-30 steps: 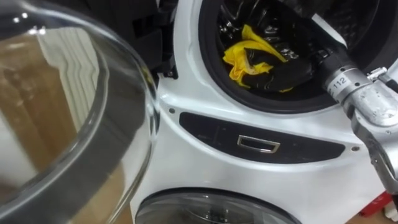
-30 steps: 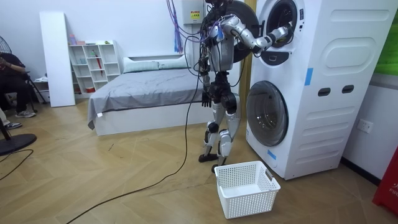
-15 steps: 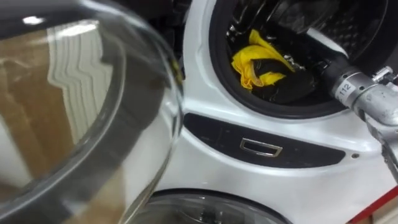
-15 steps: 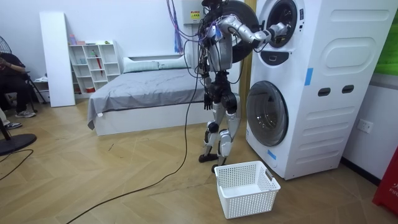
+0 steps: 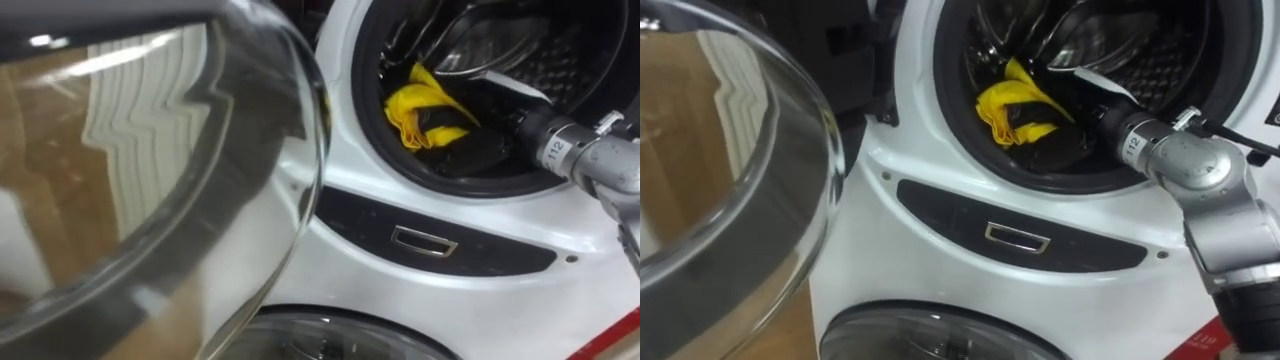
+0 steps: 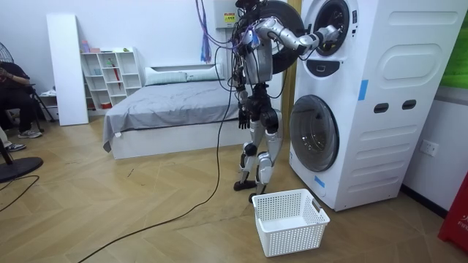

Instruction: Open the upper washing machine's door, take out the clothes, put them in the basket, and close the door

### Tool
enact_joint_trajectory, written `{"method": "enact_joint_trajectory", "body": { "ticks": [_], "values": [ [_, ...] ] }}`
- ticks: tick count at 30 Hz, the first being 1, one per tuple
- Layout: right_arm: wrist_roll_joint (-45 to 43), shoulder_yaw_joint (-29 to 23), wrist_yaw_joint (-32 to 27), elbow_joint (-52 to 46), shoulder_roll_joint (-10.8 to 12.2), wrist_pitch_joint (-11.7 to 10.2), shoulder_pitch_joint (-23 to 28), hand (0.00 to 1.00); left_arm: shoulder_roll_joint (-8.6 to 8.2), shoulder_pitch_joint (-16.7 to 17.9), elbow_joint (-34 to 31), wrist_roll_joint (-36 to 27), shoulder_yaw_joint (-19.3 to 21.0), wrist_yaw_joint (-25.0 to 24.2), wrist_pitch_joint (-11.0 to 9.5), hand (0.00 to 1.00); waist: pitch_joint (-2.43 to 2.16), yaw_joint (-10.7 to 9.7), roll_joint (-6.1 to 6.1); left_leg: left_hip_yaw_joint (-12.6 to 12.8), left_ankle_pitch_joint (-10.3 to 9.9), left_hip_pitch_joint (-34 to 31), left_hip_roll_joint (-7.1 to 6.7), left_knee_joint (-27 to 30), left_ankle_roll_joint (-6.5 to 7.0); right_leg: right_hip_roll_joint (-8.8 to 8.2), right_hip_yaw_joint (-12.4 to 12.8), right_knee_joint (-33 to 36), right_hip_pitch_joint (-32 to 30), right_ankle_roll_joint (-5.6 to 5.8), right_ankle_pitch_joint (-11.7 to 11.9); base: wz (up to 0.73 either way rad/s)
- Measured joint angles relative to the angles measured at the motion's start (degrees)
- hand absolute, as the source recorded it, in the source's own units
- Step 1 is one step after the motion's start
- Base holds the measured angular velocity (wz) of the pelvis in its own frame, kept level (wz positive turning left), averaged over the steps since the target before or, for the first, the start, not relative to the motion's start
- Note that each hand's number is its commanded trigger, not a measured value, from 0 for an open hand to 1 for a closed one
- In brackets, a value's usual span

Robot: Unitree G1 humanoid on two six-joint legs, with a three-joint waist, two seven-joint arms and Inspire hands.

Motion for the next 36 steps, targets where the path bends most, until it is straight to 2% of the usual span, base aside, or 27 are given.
{"method": "enact_joint_trajectory", "body": {
  "ticks": [4, 12, 15, 19, 21, 22, 23, 25, 26, 27, 29, 33, 36],
  "values": [
    [-1.41, -0.84, -1.88, -0.12, -0.11, -0.14, -0.22, 1.0, 0.68, -0.25, 0.01, -1.14, -1.06, 0.09, -0.16, 0.0, -0.01, 0.38, 0.03, 0.14, 0.0, 0.15, 0.09, -0.34, 0.0, 0.08, -0.06, 0.0, -0.16, 0.0, -0.01, -0.01],
    [-3.49, -0.04, -4.33, -1.7, -0.31, -0.41, 0.05, 1.0, 0.98, -0.45, 0.13, -1.13, -1.2, 1.94, -1.1, 0.0, -0.02, 0.51, 0.02, 0.79, -0.09, 0.46, 0.23, -0.81, 0.12, 0.11, 0.0, 0.09, -0.29, 0.07, -0.03, -0.02],
    [-6.68, 0.43, -4.68, -6.06, -0.53, 0.3, 0.63, 1.0, 0.94, -0.22, 0.13, -1.08, -1.13, 2.35, -1.39, 0.0, 0.06, 0.28, 0.26, 0.89, -0.21, 0.17, 0.35, -0.86, 0.1, 0.25, 0.11, 0.05, -0.54, 0.06, -0.03, -0.02],
    [-11.97, 1.17, -4.83, -13.72, -0.51, 1.55, 2.01, 1.0, 0.92, -0.27, 1.37, -0.95, -1.09, 2.41, -2.12, 0.0, -0.3, 0.35, 0.86, 1.81, -0.31, 0.1, 0.5, -1.05, 0.02, 0.57, 1.43, 0.22, -1.29, 0.03, -0.01, -0.15],
    [-13.94, 1.04, -5.41, -18.9, -0.49, 2.46, 4.25, 1.0, 0.78, -0.18, 2.3, -0.97, -1.0, 2.42, -2.62, 0.0, -0.44, 0.31, 1.26, 2.01, -0.31, 0.2, 0.47, -0.93, 0.02, 0.56, 1.69, 0.18, -1.27, 0.04, -0.01, -0.13],
    [-14.08, 0.79, -5.73, -21.52, -0.5, 2.55, 5.56, 1.0, 0.56, 0.15, 2.74, -0.97, -0.96, 2.48, -2.8, 0.0, -0.67, 0.16, 1.52, 2.91, -0.3, 0.55, 0.45, -0.75, 0.01, 0.57, 2.71, 0.22, -1.25, 0.05, 0.0, -0.26],
    [-14.21, 0.79, -5.93, -24.18, -0.5, 2.58, 6.26, 1.0, 0.33, 0.77, 3.07, -0.96, -0.87, 2.68, -3.13, 0.0, -0.69, 0.06, 1.96, 3.28, -0.3, 0.82, 0.43, -0.73, 0.01, 0.62, 3.18, 0.2, -1.21, 0.06, 0.0, -0.3],
    [-14.78, 0.43, -5.94, -29.55, -0.61, 2.52, 7.85, 1.0, 0.18, 1.74, 3.74, -0.97, -0.71, 2.9, -3.79, 0.0, -0.8, -1.18, 2.58, 3.26, -0.3, 0.9, 0.47, -0.74, 0.01, 0.62, 3.34, 0.19, -1.16, 0.06, 0.0, -0.1],
    [-15.11, 0.45, -5.68, -32.85, -0.51, 2.47, 9.36, 1.0, 0.08, 1.96, 3.77, -0.91, -0.37, 2.98, -4.18, 0.0, -1.09, -1.7, 3.14, 3.34, -0.3, 0.93, 0.49, -0.76, 0.01, 0.62, 3.4, 0.28, -1.1, 0.07, 0.0, 0.06],
    [-15.14, 0.46, -5.46, -34.73, -0.49, 2.45, 10.03, 1.0, -0.01, 2.12, 3.9, -0.96, -0.12, 3.06, -4.54, 0.0, -1.18, -2.05, 3.14, 3.34, -0.3, 1.01, 0.51, -0.76, 0.01, 0.62, 3.48, 0.33, -1.05, 0.07, 0.0, 0.04],
    [-14.19, 0.56, -4.75, -40.57, -0.45, 1.67, 11.58, 1.0, -0.34, 2.26, 4.52, -1.01, 0.16, 3.28, -5.4, 0.0, -0.75, -3.15, 3.73, 3.3, -0.3, 0.93, 0.83, -0.83, 0.01, 0.6, 3.73, 0.31, -1.06, 0.07, -0.01, -0.05],
    [-12.4, 0.5, -4.21, -44.13, -0.37, 0.68, 13.14, 1.0, -0.48, 2.62, 5.2, -1.23, 0.12, 4.07, -6.49, 0.0, -0.51, -5.12, 4.07, 3.44, -0.3, 0.96, 0.82, -0.79, 0.02, 0.61, 3.92, 0.48, -1.11, 0.07, -0.02, 0.0],
    [-8.97, -2.0, -4.23, -46.9, -0.35, -0.52, 16.29, 1.0, -0.81, 3.0, 5.18, -1.11, 0.67, 4.7, -7.9, 0.0, -0.5, -6.17, 4.09, 4.98, -0.31, 0.71, 0.88, -0.67, 0.02, 0.7, 4.77, 0.15, -1.49, 0.07, -0.06, -0.07]
  ]
}}
